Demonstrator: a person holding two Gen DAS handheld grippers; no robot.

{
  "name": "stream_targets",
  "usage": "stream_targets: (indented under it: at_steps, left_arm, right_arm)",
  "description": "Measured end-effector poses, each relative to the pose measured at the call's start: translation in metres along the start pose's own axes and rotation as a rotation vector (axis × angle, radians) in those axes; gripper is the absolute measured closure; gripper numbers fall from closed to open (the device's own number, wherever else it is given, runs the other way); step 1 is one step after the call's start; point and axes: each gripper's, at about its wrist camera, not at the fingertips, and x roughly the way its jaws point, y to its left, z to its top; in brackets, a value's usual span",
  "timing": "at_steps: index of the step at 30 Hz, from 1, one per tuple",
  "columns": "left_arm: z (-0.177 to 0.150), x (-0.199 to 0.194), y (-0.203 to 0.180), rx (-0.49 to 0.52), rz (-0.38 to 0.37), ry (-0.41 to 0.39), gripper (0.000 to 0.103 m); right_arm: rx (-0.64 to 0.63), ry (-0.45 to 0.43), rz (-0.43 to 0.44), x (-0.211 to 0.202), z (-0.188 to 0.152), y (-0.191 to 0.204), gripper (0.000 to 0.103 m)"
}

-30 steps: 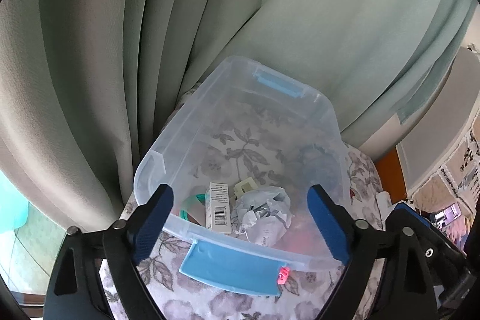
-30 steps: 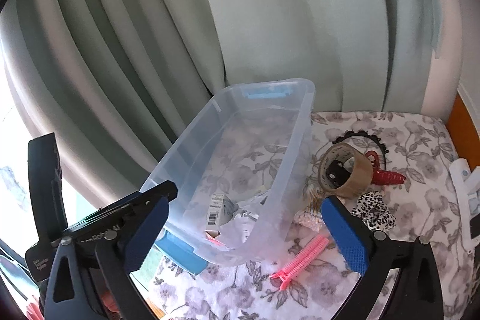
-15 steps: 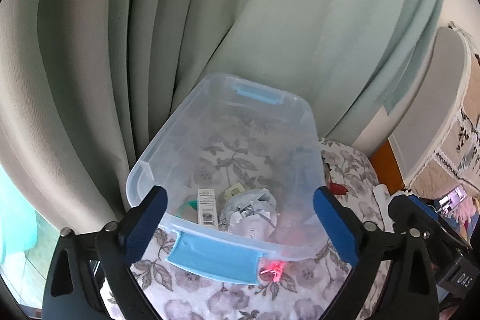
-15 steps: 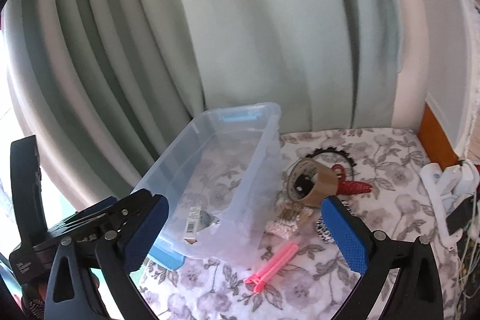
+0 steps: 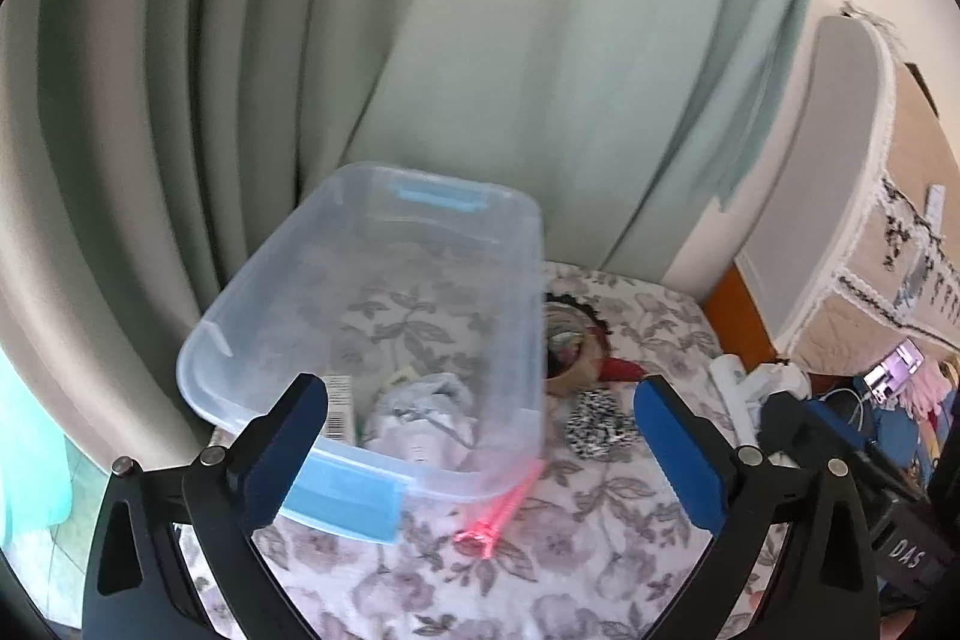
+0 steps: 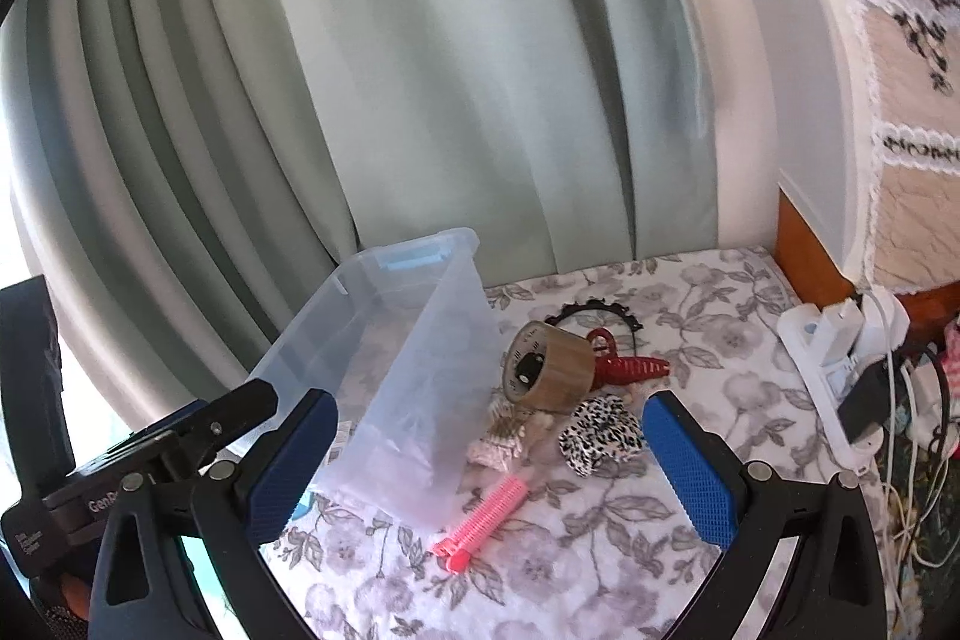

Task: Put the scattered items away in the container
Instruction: 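Withdraw both grippers from the clear box toward the remaining items, then grasp the pink hair roller with the left gripper while the right grasps the leopard scrunchie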

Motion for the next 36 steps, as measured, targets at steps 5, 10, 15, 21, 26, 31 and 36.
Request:
stream_targets:
  at_steps: [5,10,15,21,26,31,36]
  left_arm:
    - [-0.008,0.000,-0.024,0.034,-0.025,0.007,0.001]
    - [-0.023,0.009,-0.039,0.049,-0.045,0.045,0.001]
    - [-0.045,0.024,-0.054,0.088,-0.076,0.095,0.001]
    - [-0.069,0.047,-0.067,0.115,-0.085,0.176,0.001]
    - [-0.082,0.062,-0.076,0.174,-0.026,0.217,0.001]
    - [-0.089,0.078,-0.073,0.156,-0.028,0.247,0.001]
    - [-0.092,0.093,-0.073,0.163,0.025,0.262,0.001]
  right_arm:
    - [0.035,0.007,0.004,-0.009,-0.007,-0.022,0.000]
    - [0.048,0.025,-0.006,-0.016,-0.015,-0.044,0.000]
    - [0.074,0.089,-0.015,-0.012,-0.028,-0.068,0.000]
    - [0.098,0.163,-0.022,-0.005,-0.046,-0.092,0.000]
    - [0.111,0.199,-0.030,0.006,-0.055,-0.105,0.000]
    - [0.139,0.229,-0.033,0.017,-0.059,-0.115,0.000]
    - [0.147,0.263,-0.033,0.030,-0.063,-0.120,0.000]
